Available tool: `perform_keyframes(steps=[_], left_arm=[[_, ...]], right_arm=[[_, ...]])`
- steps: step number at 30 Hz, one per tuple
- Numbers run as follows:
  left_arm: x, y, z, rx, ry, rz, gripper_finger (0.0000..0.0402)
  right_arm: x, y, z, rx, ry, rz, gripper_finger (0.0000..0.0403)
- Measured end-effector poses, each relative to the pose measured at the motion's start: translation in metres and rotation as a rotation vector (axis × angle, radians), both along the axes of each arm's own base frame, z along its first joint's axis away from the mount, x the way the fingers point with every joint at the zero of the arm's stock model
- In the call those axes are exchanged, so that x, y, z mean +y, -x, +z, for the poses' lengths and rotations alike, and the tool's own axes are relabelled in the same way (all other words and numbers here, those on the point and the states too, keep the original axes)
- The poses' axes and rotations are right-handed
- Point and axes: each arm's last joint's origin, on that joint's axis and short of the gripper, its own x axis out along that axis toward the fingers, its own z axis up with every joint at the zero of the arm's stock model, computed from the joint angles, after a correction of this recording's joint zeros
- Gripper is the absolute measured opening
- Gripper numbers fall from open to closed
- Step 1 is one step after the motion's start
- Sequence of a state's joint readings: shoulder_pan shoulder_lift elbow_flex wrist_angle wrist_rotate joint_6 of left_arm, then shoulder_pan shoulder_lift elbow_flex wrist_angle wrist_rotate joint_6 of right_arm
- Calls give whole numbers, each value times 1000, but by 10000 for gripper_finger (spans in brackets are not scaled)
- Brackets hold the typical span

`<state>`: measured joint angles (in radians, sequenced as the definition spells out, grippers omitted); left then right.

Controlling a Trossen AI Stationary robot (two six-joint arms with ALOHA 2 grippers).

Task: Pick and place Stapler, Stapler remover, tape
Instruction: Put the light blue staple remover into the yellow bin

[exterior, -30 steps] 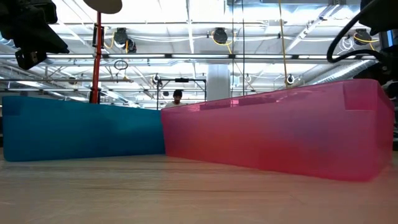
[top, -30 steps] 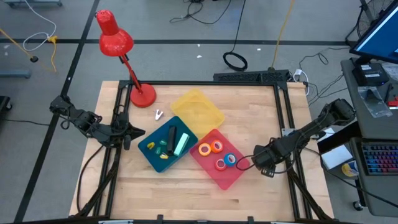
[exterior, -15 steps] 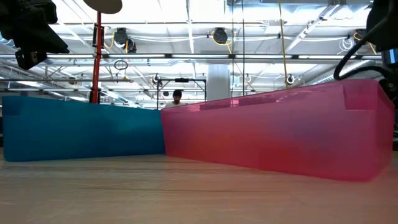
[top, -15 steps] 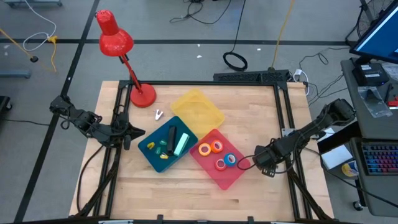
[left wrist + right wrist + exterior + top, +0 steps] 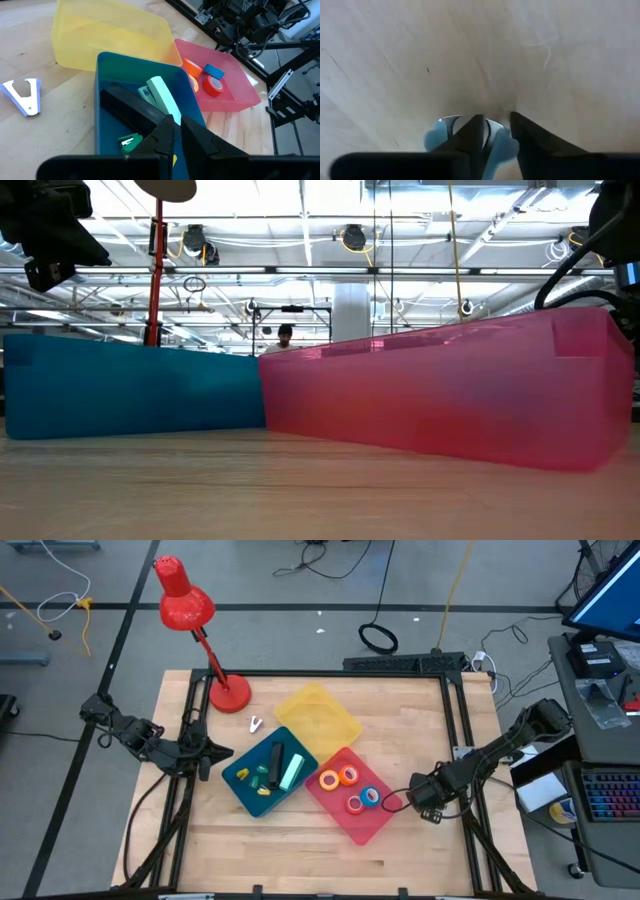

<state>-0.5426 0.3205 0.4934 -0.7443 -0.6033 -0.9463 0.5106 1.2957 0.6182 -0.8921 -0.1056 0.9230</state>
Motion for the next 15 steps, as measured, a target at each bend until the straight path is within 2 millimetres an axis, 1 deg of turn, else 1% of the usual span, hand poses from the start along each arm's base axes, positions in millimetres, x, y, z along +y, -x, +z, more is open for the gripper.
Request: perform_keyframes(steps=[3, 5, 11, 15], left_arm=[[0, 0, 0, 0, 0, 0, 33], [0, 0, 0, 0, 0, 0, 33], [0, 0, 0, 0, 0, 0, 33], [0, 0, 0, 0, 0, 0, 33]], right_arm=[[0, 0, 0, -2, -5, -1, 55], [0, -1, 1, -4, -8, 0, 40], [1, -2, 1, -14, -12, -13, 40], [4, -8, 8, -44, -18, -17, 40]])
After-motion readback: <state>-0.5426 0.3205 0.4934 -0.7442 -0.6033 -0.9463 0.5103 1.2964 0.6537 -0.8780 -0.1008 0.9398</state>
